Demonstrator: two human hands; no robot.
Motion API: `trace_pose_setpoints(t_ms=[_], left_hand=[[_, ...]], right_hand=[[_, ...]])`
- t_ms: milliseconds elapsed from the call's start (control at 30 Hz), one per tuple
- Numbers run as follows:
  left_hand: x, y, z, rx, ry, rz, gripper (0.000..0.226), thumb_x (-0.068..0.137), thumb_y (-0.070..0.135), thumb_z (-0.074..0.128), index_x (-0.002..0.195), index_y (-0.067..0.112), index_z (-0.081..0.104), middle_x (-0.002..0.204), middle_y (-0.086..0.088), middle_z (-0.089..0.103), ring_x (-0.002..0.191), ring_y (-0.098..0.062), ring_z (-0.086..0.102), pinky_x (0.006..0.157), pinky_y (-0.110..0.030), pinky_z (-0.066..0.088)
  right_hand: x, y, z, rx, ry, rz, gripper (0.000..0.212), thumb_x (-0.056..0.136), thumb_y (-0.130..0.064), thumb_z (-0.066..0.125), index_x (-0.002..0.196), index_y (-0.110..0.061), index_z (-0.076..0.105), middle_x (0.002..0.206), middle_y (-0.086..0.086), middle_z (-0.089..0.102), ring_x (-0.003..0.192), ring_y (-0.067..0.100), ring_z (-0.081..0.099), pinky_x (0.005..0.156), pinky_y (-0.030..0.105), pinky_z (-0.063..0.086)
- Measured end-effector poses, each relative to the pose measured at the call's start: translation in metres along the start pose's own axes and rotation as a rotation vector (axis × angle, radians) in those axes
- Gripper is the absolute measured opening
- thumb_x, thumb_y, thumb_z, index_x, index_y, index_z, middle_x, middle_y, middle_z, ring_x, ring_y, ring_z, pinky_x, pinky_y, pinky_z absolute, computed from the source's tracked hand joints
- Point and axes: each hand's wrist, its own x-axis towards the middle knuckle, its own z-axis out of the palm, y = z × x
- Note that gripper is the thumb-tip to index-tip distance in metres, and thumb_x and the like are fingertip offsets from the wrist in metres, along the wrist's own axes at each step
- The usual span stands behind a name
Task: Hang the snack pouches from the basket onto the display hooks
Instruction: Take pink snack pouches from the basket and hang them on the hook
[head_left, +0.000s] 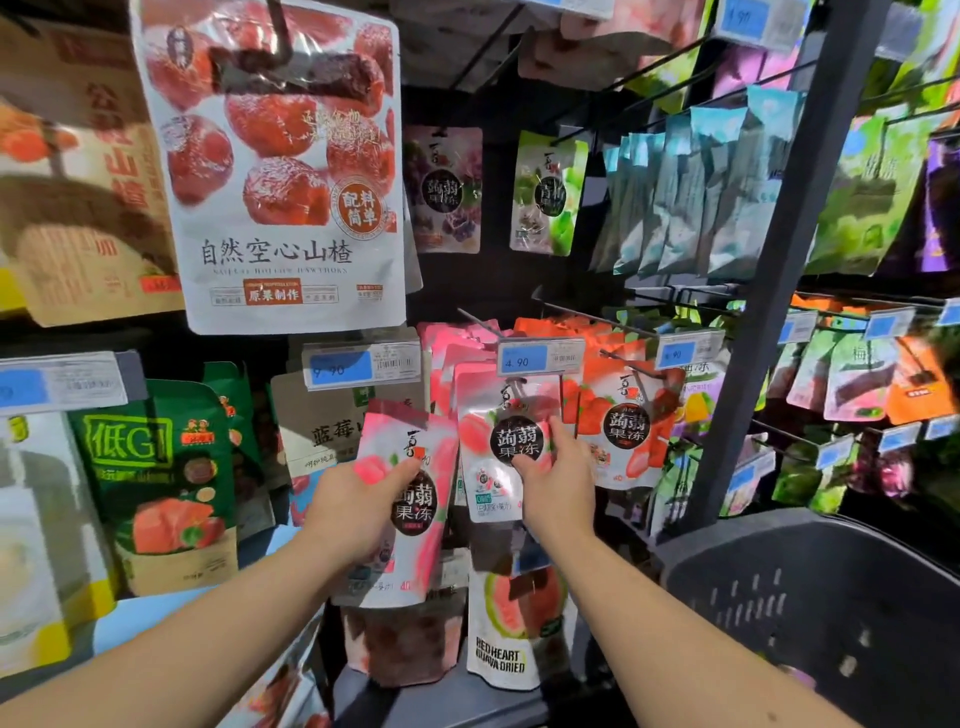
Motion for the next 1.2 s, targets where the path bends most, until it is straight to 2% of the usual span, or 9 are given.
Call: trace_pose_setpoints(t_ms=[133,400,500,567,667,800,967,1100,1200], left_hand=[[0.004,-0.008,-0.01,0.004,-0.024,0.015,0.058,0.089,0.05,0.069,0.05,0.015,0.045,0.037,0.004,0.049,0.05,-0.024,0.05,0.054,-0.032,0.037],[-0.003,0.003,0.003,-0.133,-0.121,0.091,0.046,0.093,0.041,0.069,0.058,0.015,0.051,0.041,0.005,0.056,0.045,-0.007,0.055,0.049,-0.02,0.04],[-0.009,0.013,0.019,-0.176,-0.191,0.103,0.045,0.094,0.039,0.069,0.059,0.016,0.052,0.042,0.007,0.055,0.042,-0.001,0.052,0.047,-0.018,0.039],[-0.011,0.018,0.029,-0.201,-0.208,0.104,0.046,0.092,0.039,0.071,0.057,0.017,0.052,0.044,0.01,0.056,0.047,-0.002,0.053,0.052,-0.023,0.039],[-0.02,0.032,0.04,-0.232,-0.222,0.124,0.043,0.094,0.038,0.068,0.06,0.014,0.057,0.046,0.009,0.058,0.043,0.004,0.052,0.044,-0.012,0.036],[-0.03,0.042,0.056,-0.36,-0.237,0.079,0.043,0.096,0.037,0.067,0.06,0.015,0.059,0.043,0.008,0.057,0.037,0.0,0.048,0.041,-0.016,0.036],[-0.027,0.043,0.064,-0.375,-0.287,0.032,0.039,0.092,0.048,0.068,0.071,0.016,0.067,0.049,0.01,0.061,0.046,-0.009,0.055,0.053,-0.028,0.042],[-0.019,0.03,0.063,-0.288,-0.326,0.027,0.03,0.082,0.039,0.079,0.099,0.017,0.07,0.081,-0.004,0.076,0.067,-0.018,0.066,0.068,-0.032,0.052],[-0.016,0.022,0.062,-0.208,-0.333,0.065,0.039,0.083,0.018,0.079,0.115,0.017,0.057,0.08,-0.015,0.07,0.056,-0.015,0.06,0.054,-0.024,0.046]], right_hand=[[0.008,-0.002,0.011,-0.03,0.008,0.016,0.068,0.096,-0.025,0.071,0.155,-0.02,0.039,0.152,0.003,0.04,0.138,0.024,0.046,0.108,0.045,0.041],[0.002,-0.003,-0.012,-0.134,0.005,-0.051,0.079,0.092,-0.031,0.074,0.158,-0.021,0.033,0.155,0.002,0.035,0.145,0.022,0.027,0.117,0.04,0.029],[-0.01,-0.006,-0.032,-0.213,0.053,-0.122,0.067,0.094,-0.036,0.07,0.153,-0.024,0.041,0.15,0.001,0.037,0.144,0.022,0.028,0.118,0.042,0.029],[-0.021,-0.012,-0.047,-0.158,-0.006,-0.159,0.049,0.097,-0.034,0.065,0.144,-0.025,0.053,0.135,-0.004,0.048,0.132,0.017,0.043,0.11,0.033,0.036],[-0.035,-0.018,-0.062,0.052,-0.199,-0.077,0.017,0.099,-0.034,0.064,0.116,-0.031,0.065,0.107,0.0,0.068,0.101,0.022,0.067,0.082,0.027,0.055],[-0.037,-0.012,-0.069,0.18,-0.395,0.075,0.045,0.091,-0.034,0.075,0.132,-0.025,0.058,0.114,0.003,0.074,0.101,0.016,0.073,0.085,0.034,0.061],[-0.023,0.002,-0.069,0.133,-0.317,0.072,0.062,0.075,-0.043,0.083,0.127,-0.019,0.059,0.114,0.004,0.074,0.102,0.023,0.072,0.091,0.049,0.059],[-0.017,0.004,-0.073,0.126,-0.246,0.041,0.032,0.089,-0.024,0.077,0.117,-0.019,0.061,0.107,0.002,0.075,0.096,0.017,0.073,0.088,0.043,0.06],[-0.014,0.002,-0.073,0.164,-0.206,0.054,0.043,0.089,-0.025,0.078,0.128,-0.019,0.06,0.112,-0.001,0.075,0.102,0.015,0.072,0.092,0.043,0.06]])
